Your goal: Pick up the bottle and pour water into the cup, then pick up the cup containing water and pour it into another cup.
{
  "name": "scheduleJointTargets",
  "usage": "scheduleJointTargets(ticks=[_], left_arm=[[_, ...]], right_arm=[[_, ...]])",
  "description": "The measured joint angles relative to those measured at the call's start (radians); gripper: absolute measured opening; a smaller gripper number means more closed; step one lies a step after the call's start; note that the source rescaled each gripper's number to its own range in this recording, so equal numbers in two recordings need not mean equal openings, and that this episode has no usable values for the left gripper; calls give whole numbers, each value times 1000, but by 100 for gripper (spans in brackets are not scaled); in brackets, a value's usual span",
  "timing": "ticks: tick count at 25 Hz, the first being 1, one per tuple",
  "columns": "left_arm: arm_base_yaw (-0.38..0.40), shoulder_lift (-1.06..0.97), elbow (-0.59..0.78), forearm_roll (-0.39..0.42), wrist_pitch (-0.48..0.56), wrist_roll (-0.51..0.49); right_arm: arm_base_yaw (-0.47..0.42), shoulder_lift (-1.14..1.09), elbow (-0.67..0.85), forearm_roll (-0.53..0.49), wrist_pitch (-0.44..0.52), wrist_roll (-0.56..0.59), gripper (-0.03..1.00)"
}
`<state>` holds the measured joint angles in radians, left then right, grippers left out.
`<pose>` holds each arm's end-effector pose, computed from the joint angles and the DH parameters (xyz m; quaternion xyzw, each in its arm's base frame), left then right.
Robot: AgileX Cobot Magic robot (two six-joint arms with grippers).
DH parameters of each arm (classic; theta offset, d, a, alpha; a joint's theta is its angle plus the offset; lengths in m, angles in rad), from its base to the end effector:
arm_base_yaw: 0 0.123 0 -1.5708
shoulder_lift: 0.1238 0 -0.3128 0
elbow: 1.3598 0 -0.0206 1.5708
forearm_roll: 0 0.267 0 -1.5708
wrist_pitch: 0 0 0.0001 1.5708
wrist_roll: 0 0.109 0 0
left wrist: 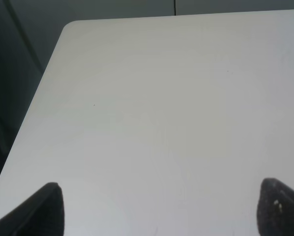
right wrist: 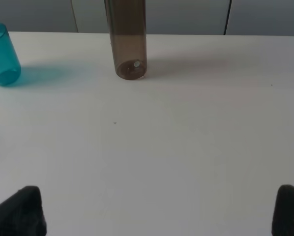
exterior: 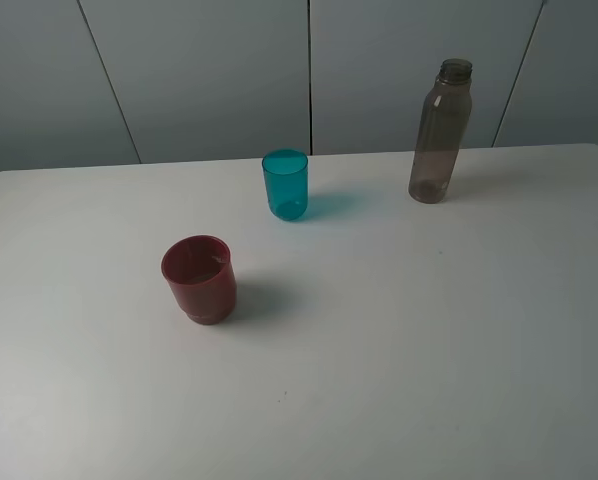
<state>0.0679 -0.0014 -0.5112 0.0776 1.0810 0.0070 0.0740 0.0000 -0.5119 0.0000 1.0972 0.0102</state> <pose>-0.0058 0.0071 0.2786 -0.0281 0.8541 0.0581 0.5160 -0.0058 -0.0004 0.2770 -0.0274 0.8591 0.0215 0.5105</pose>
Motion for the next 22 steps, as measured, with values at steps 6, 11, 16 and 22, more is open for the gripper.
scheduleJointTargets(ticks=[6, 11, 16, 22], left_arm=[[0, 0, 0, 0, 0, 0], [0, 0, 0, 0, 0, 0], [0, 0, 0, 0, 0, 0], [0, 0, 0, 0, 0, 0]], right_arm=[[0, -1, 0, 0, 0, 0, 99], [0, -1, 0, 0, 0, -2, 99], [0, -1, 0, 0, 0, -10, 99], [0, -1, 0, 15, 0, -29, 99]])
